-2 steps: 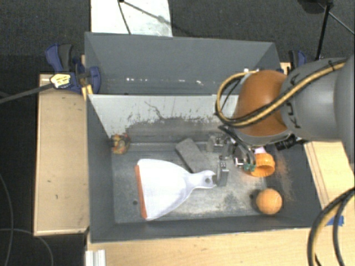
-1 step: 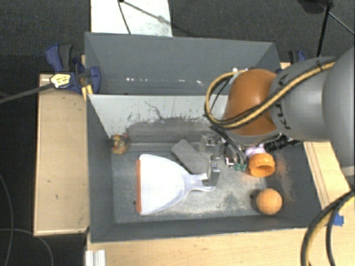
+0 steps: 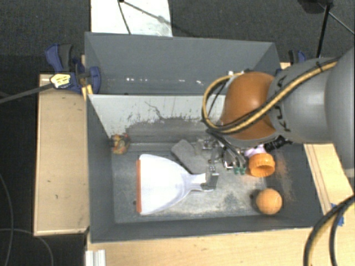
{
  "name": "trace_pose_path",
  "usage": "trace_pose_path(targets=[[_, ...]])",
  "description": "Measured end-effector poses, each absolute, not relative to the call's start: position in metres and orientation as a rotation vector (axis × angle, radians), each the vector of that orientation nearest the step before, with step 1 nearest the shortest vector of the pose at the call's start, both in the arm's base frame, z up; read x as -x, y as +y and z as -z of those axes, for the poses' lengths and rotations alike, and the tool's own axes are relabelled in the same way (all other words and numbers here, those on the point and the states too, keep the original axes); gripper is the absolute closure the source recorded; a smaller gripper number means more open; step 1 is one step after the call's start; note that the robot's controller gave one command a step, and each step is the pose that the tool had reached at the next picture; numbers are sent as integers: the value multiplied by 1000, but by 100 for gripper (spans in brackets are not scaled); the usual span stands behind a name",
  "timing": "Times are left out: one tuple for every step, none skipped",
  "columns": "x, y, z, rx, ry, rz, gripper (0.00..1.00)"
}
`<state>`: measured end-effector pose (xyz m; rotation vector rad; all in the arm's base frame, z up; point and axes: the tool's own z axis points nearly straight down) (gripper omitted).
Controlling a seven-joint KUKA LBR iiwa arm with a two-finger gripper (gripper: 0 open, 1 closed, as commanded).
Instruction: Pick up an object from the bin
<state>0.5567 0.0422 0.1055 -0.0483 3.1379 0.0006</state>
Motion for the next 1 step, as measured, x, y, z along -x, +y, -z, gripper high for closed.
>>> trace_pose_path(targets=[[-583, 40, -77, -213, 3138, -1, 0]])
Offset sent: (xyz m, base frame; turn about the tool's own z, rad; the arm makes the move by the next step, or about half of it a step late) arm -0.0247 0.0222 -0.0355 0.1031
